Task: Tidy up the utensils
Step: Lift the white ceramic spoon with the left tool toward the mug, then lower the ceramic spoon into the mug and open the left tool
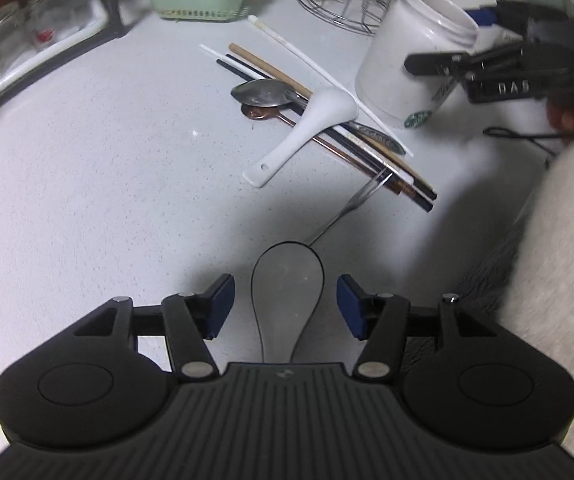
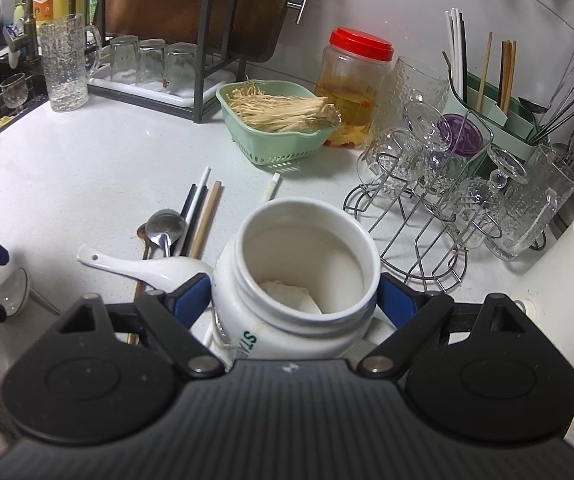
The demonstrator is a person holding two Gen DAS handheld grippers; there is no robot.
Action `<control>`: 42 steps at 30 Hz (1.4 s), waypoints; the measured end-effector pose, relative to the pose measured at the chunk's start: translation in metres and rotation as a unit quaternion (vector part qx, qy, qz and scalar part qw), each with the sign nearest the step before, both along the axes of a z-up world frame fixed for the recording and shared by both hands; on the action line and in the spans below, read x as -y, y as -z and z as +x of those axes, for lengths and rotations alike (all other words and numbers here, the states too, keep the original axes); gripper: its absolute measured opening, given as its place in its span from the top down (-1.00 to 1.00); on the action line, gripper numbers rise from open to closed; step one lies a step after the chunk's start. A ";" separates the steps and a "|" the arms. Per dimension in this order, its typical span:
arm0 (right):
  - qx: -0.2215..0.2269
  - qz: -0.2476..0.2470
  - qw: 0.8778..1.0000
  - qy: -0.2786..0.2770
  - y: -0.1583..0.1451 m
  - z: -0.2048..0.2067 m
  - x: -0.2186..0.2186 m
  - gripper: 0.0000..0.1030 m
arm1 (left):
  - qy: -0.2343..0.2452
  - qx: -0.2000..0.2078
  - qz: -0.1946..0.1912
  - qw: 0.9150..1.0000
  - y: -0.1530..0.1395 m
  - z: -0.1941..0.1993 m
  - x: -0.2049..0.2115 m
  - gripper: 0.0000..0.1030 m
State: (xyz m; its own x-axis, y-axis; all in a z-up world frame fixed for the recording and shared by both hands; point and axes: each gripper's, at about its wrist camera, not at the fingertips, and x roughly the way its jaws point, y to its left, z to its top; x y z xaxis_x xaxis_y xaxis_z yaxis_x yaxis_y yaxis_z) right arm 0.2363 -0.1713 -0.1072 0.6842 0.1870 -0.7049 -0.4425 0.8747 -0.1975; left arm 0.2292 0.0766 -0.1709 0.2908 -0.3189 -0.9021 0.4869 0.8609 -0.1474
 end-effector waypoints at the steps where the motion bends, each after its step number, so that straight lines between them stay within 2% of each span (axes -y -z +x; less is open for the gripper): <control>1: 0.000 0.000 1.000 0.001 0.000 0.000 0.000 -0.77 | 0.003 0.000 0.004 1.000 0.002 0.001 0.001 -0.21; 7: 0.000 -0.002 1.000 0.003 0.000 0.001 0.000 -0.78 | 0.022 0.002 0.020 1.000 0.013 0.001 0.010 -0.20; 9: 0.000 -0.003 1.000 0.003 0.000 0.001 -0.001 -0.78 | 0.017 0.001 0.024 1.000 0.017 0.002 0.012 -0.13; 11: 0.000 -0.004 1.000 0.003 0.001 0.001 -0.001 -0.78 | 0.015 0.012 0.026 0.999 0.018 0.001 0.014 0.05; 16: 0.001 -0.005 1.000 0.001 0.001 0.001 -0.001 -0.78 | 0.003 0.022 0.028 0.999 0.018 0.001 0.015 0.06; 22: 0.002 -0.005 1.000 0.001 0.001 0.000 -0.001 -0.78 | -0.023 0.055 0.014 0.998 0.001 0.003 0.017 0.06; 32: 0.006 -0.003 1.000 -0.004 0.001 -0.001 -0.001 -0.78 | -0.056 0.119 -0.035 0.991 -0.045 0.013 0.042 0.07; 42: 0.011 0.000 1.000 -0.018 0.002 -0.003 0.001 -0.78 | -0.065 0.137 -0.050 0.987 -0.058 0.027 0.064 0.07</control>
State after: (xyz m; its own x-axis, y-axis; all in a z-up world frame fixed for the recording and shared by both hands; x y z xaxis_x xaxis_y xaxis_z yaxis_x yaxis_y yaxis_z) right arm 0.2329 -0.1724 -0.1093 0.6921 0.2114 -0.6901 -0.4689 0.8586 -0.2072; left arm 0.2560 0.0129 -0.1132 0.5636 -0.3463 -0.7499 0.4073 0.9064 -0.1125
